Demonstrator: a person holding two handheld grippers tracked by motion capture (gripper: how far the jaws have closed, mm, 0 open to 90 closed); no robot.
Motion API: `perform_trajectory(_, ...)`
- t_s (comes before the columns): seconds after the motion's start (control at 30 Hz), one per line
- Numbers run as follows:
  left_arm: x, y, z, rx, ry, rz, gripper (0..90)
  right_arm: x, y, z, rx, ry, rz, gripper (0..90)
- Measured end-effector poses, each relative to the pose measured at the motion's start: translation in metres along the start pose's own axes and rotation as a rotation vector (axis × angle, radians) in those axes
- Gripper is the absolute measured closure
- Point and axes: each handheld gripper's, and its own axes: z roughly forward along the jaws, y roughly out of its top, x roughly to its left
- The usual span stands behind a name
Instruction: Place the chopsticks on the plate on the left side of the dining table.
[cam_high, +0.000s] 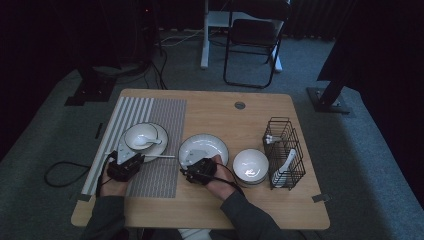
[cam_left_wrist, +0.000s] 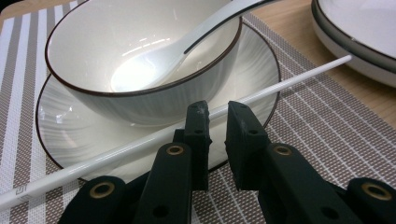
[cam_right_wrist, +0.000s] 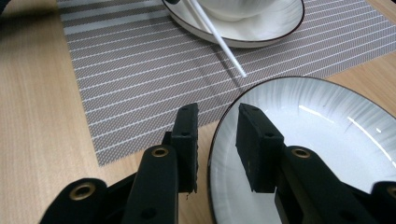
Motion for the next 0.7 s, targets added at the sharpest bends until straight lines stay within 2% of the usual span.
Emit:
perform_trajectory(0.1,-0.001,0.001,-0.001,-0.006,-0.009,-0.002,79.3,0.003,-0.005,-0.003,-0.003,-0.003,0.0,67.9)
perform_trajectory(0.7,-0.011,0.015,-0.003,-0.021,-0.079,0.015,77.2,0.006,-0.044,-0.021,-0.007,-0.032,0.089,66.2)
